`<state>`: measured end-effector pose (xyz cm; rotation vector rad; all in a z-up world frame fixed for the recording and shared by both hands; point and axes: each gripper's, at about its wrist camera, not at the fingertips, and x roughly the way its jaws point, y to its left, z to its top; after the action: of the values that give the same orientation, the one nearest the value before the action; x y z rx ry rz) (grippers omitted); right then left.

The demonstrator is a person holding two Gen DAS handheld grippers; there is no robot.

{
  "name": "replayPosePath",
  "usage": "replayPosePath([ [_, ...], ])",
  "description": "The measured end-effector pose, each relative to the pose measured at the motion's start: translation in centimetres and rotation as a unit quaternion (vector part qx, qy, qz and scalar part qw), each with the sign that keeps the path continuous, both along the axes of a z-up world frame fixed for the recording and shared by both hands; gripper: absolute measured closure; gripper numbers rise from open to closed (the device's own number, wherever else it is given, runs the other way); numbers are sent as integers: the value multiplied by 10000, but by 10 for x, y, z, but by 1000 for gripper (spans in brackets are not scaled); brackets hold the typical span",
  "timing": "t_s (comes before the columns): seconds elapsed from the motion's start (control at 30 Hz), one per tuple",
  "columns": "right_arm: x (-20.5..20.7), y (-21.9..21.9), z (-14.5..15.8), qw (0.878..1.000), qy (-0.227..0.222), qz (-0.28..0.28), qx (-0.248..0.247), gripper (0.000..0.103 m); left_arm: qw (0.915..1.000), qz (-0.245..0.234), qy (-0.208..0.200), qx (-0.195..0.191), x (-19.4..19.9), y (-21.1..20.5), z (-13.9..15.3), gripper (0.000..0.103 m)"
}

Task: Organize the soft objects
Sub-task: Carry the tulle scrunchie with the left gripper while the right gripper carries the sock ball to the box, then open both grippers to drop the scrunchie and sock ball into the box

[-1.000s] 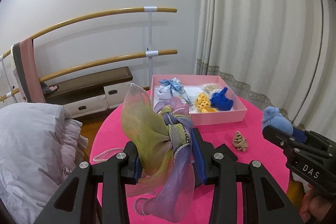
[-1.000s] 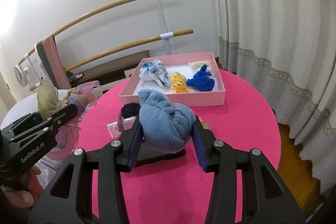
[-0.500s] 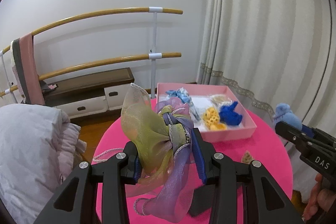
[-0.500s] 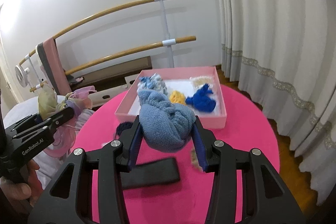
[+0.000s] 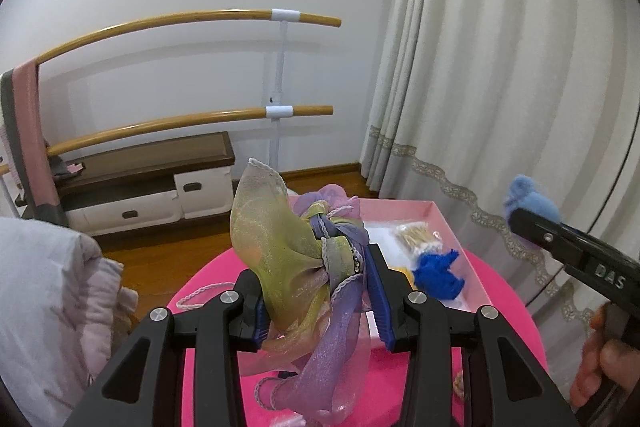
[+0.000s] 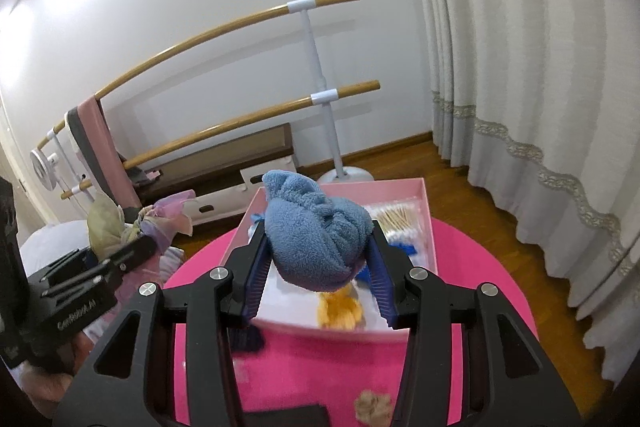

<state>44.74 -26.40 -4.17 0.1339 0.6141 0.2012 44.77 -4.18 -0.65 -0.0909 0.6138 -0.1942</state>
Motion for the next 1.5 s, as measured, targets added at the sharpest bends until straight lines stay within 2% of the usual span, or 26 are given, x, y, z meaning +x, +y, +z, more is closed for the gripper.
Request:
replayPosePath([
  [0.23, 69, 0, -21, 9986, 522, 51, 102, 60, 9995, -120, 299, 47, 70, -15, -16, 65],
  [0.43, 109, -2, -45, 9954, 937, 71, 190, 60, 9986, -101, 505, 70, 126, -22, -28, 65],
  [0.8, 140, 1, -85, 9892, 1454, 30, 189, 57, 9963, -104, 841, 139, 198, -48, -60, 63],
  [0.93, 146, 1, -96, 9870, 1601, -18, 157, 57, 9951, -132, 956, 208, 215, -56, -68, 58],
  [1.0, 149, 1, -100, 9857, 1679, -22, 147, 52, 9949, -109, 967, 251, 222, -60, -70, 53],
  [1.03, 150, 1, -102, 9852, 1707, -39, 149, 50, 9949, -86, 969, 274, 226, -62, -70, 45],
  [1.07, 150, 1, -104, 9848, 1727, -51, 169, 44, 9950, -66, 956, 285, 226, -63, -71, 36],
  [1.1, 149, 1, -105, 9845, 1744, -70, 183, 36, 9952, -33, 928, 295, 225, -63, -71, 33],
  [1.23, 143, -3, -105, 9841, 1757, -148, 219, 18, 9965, 48, 772, 317, 214, -65, -70, 12],
  [1.27, 140, -4, -103, 9841, 1748, -174, 256, 11, 9969, 74, 723, 316, 208, -64, -70, 7],
  [1.37, 131, -7, -97, 9853, 1674, -202, 285, 0, 9979, 133, 584, 265, 195, -61, -67, 0],
  [1.5, 115, -7, -86, 9873, 1549, -242, 266, 0, 9984, 217, 442, 285, 176, -60, -64, 0],
])
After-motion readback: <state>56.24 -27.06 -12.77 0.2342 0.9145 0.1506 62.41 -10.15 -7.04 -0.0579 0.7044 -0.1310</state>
